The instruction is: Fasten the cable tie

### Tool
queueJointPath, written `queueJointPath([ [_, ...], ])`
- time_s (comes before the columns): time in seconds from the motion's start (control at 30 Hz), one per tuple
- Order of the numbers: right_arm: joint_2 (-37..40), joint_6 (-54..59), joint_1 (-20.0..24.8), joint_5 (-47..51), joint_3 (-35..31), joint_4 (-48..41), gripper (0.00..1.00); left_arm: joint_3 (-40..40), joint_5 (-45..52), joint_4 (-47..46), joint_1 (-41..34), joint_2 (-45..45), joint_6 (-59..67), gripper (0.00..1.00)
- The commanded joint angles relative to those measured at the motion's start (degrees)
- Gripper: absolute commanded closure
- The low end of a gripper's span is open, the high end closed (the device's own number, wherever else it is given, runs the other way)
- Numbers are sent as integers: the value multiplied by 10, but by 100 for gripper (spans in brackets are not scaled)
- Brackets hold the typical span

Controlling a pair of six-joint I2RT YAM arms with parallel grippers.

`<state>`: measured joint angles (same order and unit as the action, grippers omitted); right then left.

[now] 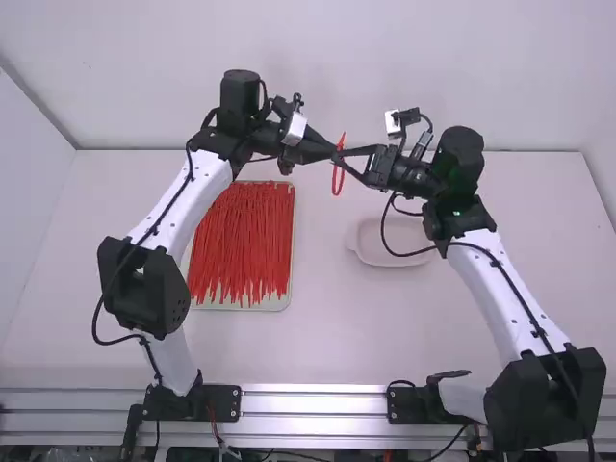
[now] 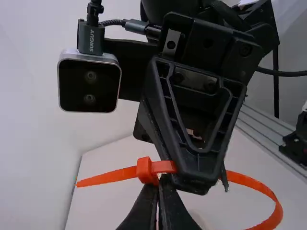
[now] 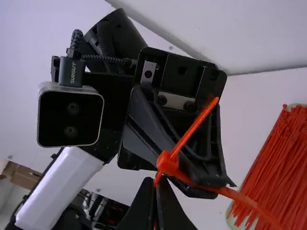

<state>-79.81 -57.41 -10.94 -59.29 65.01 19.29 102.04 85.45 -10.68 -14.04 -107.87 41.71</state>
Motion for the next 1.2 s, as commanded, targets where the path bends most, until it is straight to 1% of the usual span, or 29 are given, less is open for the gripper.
queueJointPath([
  [0.0, -4, -15, 22, 21, 18, 13, 100, -1, 45, -11, -11, 8, 19, 98],
  [0.23, -4, -6, 24, 5, 18, -3, 100, -1, 45, 2, -7, 8, 12, 98],
  [0.33, -4, -7, 23, -12, 18, -3, 84, -1, 33, 5, -5, 8, 12, 98],
  [0.47, -4, -7, 32, -40, 18, -3, 72, -1, 31, 4, -1, 8, 12, 98],
  [0.5, -4, -9, 36, -44, 18, -2, 64, -1, 33, 4, -1, 8, 12, 98],
  [0.57, -4, -9, 40, -53, 18, -3, 56, -1, 43, 3, -3, 8, 12, 98],
  [0.7, -4, -14, 45, -58, 18, -3, 52, -1, 45, 4, -8, 8, -1, 98],
  [0.87, -4, -17, 46, -55, 18, -3, 50, -1, 45, 1, -18, 8, -1, 98],
  [1.0, -4, -18, 46, -54, 18, -1, 51, -1, 45, -10, -25, 8, 2, 98],
  [1.03, -4, -17, 46, -54, 18, -2, 51, -1, 44, -12, -27, 8, 1, 98],
  [1.17, -4, -18, 46, -54, 18, -2, 62, -1, 39, -25, -31, 8, 1, 98],
])
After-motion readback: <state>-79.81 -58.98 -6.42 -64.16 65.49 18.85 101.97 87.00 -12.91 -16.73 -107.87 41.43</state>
